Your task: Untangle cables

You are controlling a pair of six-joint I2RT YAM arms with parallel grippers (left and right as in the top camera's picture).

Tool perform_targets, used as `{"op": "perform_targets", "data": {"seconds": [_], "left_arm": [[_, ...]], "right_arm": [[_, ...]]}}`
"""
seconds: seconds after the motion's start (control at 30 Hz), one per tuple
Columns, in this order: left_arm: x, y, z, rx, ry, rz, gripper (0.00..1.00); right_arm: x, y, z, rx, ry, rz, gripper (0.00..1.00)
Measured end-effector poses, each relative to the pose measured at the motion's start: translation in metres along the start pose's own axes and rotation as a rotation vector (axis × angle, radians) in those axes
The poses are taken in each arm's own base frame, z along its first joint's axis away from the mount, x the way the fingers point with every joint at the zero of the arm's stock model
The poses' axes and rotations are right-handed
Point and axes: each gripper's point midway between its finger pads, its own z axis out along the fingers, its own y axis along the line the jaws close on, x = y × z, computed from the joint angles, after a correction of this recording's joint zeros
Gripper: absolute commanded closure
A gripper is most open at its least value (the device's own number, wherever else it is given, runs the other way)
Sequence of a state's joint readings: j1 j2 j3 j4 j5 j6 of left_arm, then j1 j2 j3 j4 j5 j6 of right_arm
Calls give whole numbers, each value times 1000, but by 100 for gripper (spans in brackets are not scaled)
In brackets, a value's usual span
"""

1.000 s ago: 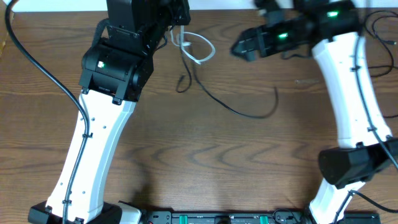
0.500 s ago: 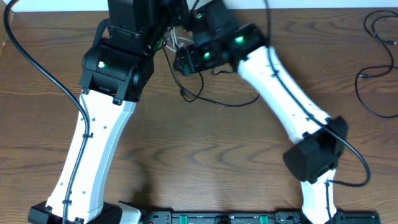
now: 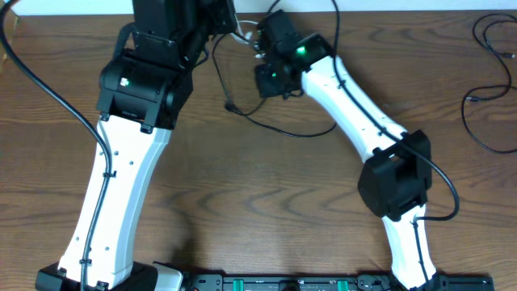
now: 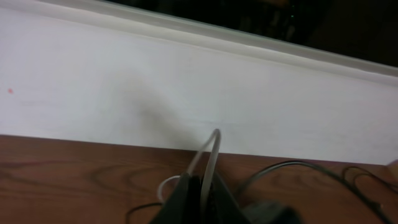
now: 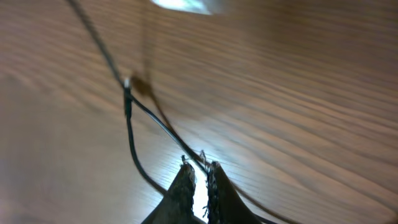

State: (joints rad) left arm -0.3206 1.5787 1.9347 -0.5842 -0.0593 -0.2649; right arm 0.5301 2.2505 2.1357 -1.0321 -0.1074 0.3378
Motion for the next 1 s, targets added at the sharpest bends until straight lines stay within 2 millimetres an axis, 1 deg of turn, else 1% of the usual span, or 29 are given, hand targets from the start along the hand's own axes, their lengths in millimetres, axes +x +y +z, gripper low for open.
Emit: {"op": "perform_targets", "data": {"seconds": [0.07,0.17,0.27,0.3,0.33,0.4,0.47,0.53,0.63,0.8,0.93,1.0], "left_arm": [[0,3,0,-7,1,-2,93],[-1,4,0,-10,0,-3,93],[-1,4,0,-9,1,-3,93],[-1,5,0,-10,0,-3,93],[-1,6,0,-12,-1,-4,93],[-3,10,0,-20,-4,-6,93],[-5,14,-1,-30,-9,-10,93],[-7,20,-3,-42,-11,-14,93],[-7,26,-9,-55,-4,-14,93],[-6,24,-18,-36,9,-7,93],[-7,26,-19,-32,9,15,93],[-9,30,-20,-41,5,17,93]], "right_arm": [[-2,-18,-2,21,8,31,93],[-5,-55,-6,63,24,96,93],[-5,-91,-12,107,40,157,98],[-5,-100,-13,116,43,173,99],[-5,-113,-14,130,46,192,99],[-4,-132,-15,149,50,223,99],[3,-148,-12,166,71,246,99],[10,-158,-8,173,94,260,99],[17,-164,0,130,116,250,99],[26,-149,7,3,155,177,99],[37,-141,6,-6,201,142,99],[44,-143,5,19,229,142,98]]}}
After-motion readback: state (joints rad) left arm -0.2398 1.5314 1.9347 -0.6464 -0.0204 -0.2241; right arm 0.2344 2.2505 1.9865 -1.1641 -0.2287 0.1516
